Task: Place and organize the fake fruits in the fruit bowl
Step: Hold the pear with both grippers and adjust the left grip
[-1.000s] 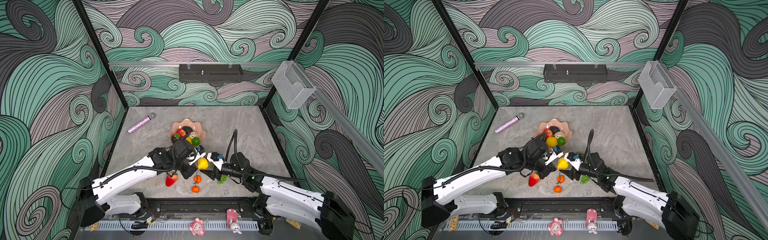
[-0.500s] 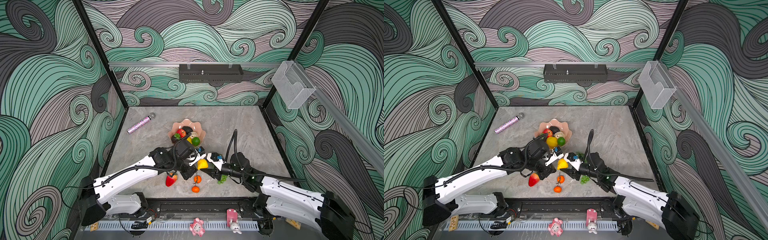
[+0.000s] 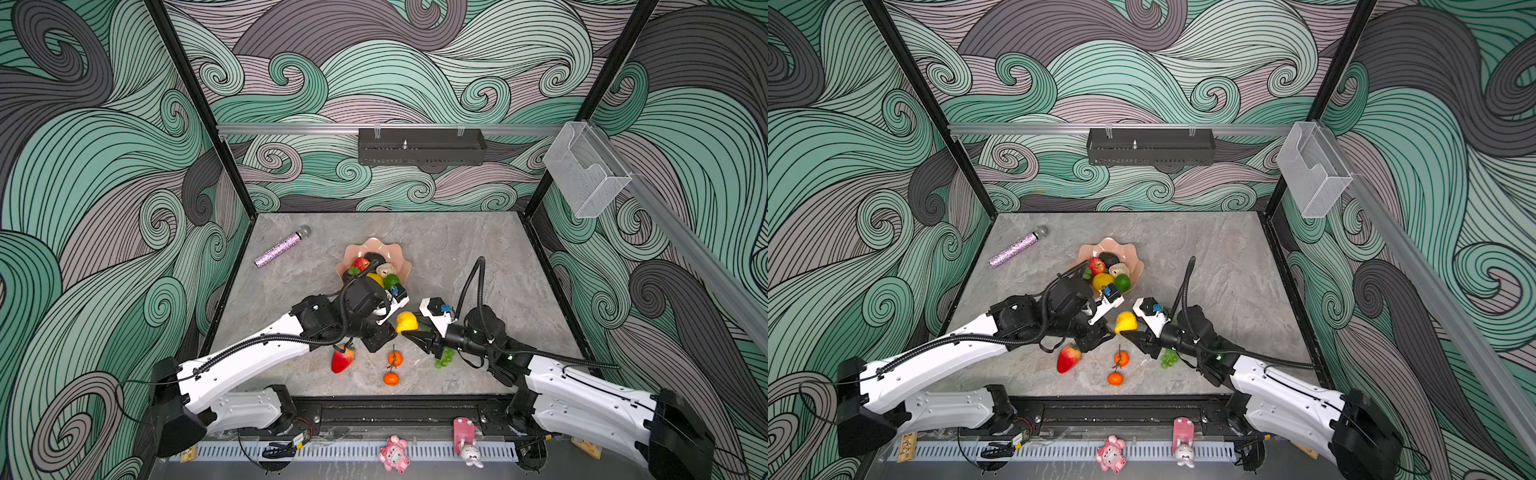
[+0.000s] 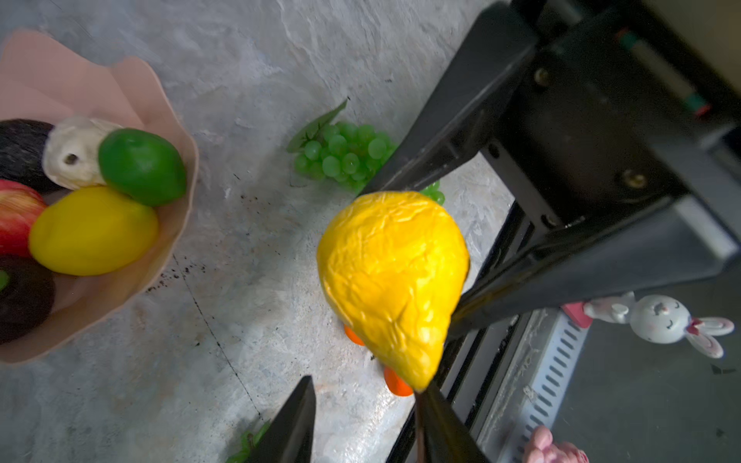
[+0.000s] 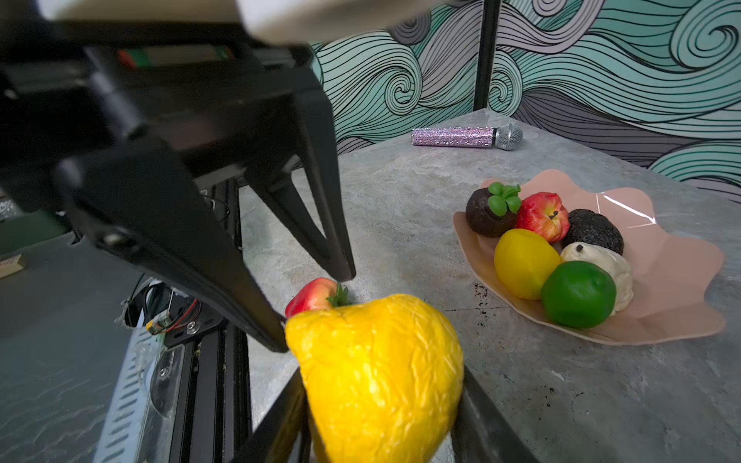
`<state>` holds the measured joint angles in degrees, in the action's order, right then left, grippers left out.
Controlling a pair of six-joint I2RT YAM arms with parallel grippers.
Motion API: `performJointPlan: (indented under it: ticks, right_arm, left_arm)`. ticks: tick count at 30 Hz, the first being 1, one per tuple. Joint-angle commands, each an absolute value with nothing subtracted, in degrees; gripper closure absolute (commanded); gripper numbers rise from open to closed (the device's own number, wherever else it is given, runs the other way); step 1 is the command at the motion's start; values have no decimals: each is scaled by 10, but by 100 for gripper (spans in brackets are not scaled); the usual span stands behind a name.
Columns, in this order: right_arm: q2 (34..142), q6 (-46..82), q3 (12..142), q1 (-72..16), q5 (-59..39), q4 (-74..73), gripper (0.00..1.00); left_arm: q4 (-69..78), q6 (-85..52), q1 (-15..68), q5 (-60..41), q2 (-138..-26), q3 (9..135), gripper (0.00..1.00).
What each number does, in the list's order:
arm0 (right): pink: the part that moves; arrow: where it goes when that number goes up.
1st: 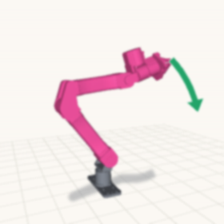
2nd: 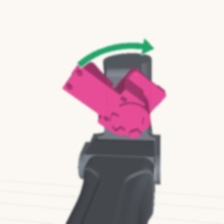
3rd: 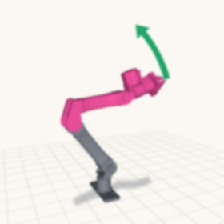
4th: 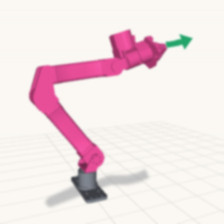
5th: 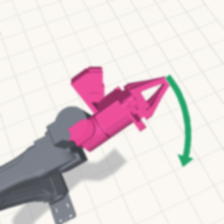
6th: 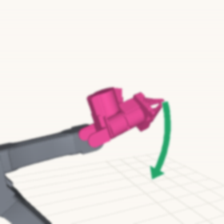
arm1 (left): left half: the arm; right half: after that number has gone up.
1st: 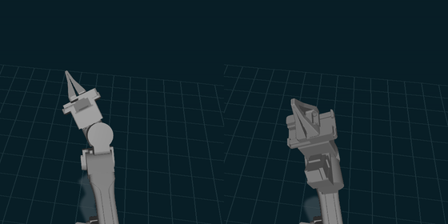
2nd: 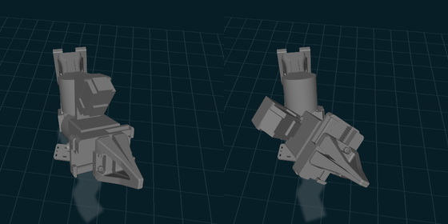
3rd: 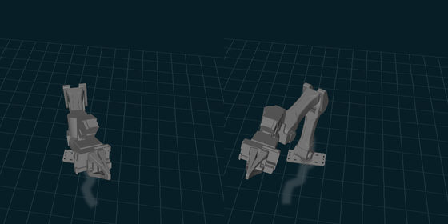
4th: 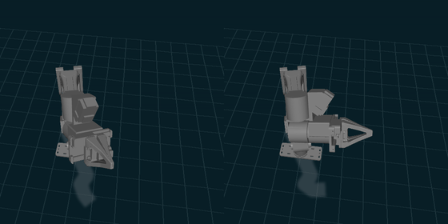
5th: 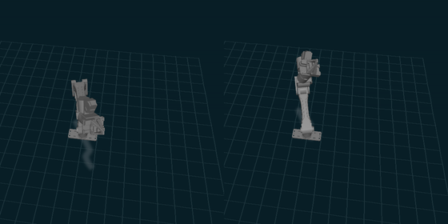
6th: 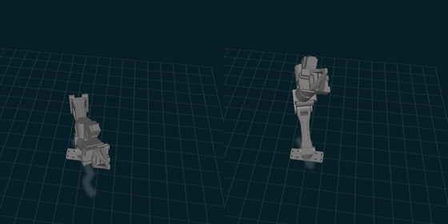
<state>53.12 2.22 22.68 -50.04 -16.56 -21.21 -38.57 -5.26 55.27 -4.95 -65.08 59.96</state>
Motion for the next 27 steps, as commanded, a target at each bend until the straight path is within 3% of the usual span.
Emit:
performJointPlan:
  ticks: [1, 5, 15, 27]
  right_arm:
    - [525, 97, 229, -504, -120, -235, 55]
    - [527, 148, 234, -503, -108, -243, 55]
    - [537, 260, 247, -504, -85, -275, 55]
    - [539, 276, 239, -504, -95, -293, 55]
  left_arm:
    - [-274, -83, 551, -11, -589, 553, 54]
    - [-177, -96, 551, -28, -531, 488, 57]
    - [-132, -115, 551, -45, -524, 452, 70]
    - [-94, -132, 549, -26, -524, 438, 71]
